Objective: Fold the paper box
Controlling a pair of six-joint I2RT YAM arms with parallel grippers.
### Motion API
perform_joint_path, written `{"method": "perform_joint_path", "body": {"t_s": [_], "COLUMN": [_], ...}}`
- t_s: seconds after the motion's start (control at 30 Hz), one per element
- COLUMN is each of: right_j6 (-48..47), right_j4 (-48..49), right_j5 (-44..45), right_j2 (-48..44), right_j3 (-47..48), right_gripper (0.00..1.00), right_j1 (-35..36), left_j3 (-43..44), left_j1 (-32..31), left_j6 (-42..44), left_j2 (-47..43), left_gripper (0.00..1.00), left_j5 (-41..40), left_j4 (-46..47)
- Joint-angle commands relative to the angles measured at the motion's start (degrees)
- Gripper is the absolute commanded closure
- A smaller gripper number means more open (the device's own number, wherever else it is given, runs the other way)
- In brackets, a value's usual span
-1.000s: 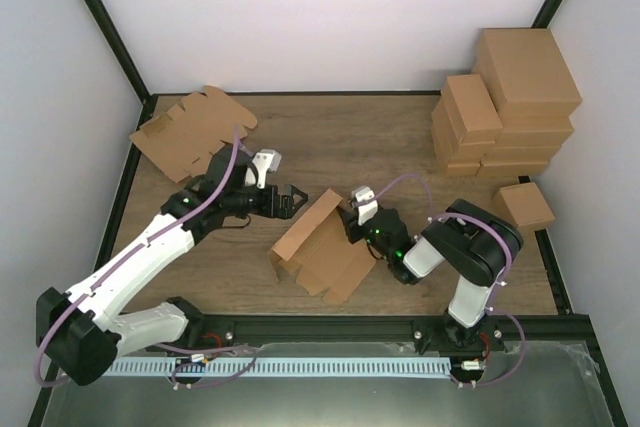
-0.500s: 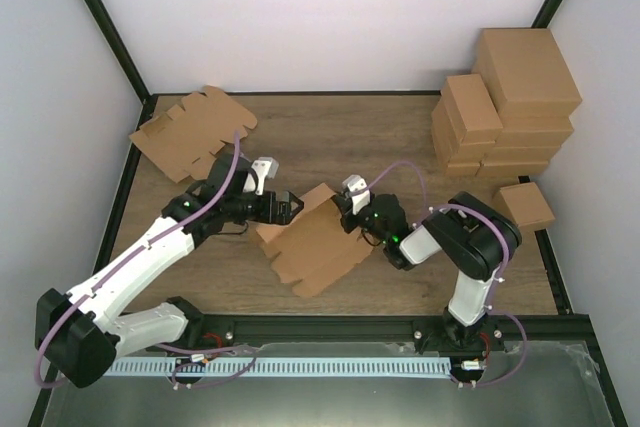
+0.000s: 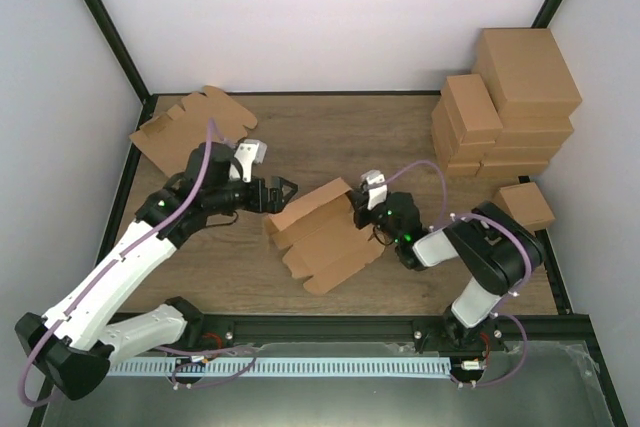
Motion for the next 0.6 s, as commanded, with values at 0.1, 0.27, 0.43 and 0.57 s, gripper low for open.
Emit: {"method": "perform_joint_path", "body": {"t_s": [0.1, 0.27, 0.43, 0.57], "right_j6": [21.6, 35.7, 43.5, 44.8], "right_j4": [-5.3, -8.2, -7.8, -6.6], "right_j5": [-0.7, 6.8, 9.9, 11.4], "right_j2": [-7.4, -11.0, -13.1, -15.3], "right_j3": [-1.5, -2.6, -2.4, -2.2], "right_gripper": [0.99, 0.99, 0.99, 0.99], "right_j1": [-7.0, -7.7, -8.2, -8.2], "left_j3": [8.7, 17.7, 15.4, 4.7], "left_j1": [-0.2, -0.2, -0.2, -0.3], "left_j6": [0.8, -5.1, -13.8, -21.0], "left_j2": [-1.9, 1.3, 0.2, -4.2], "left_gripper": [0.00, 0.00, 0.00, 0.01], "left_j5": [-3.0, -8.4, -2.1, 2.2], "left_j4": [-6.0, -15.9, -14.7, -6.4]}}
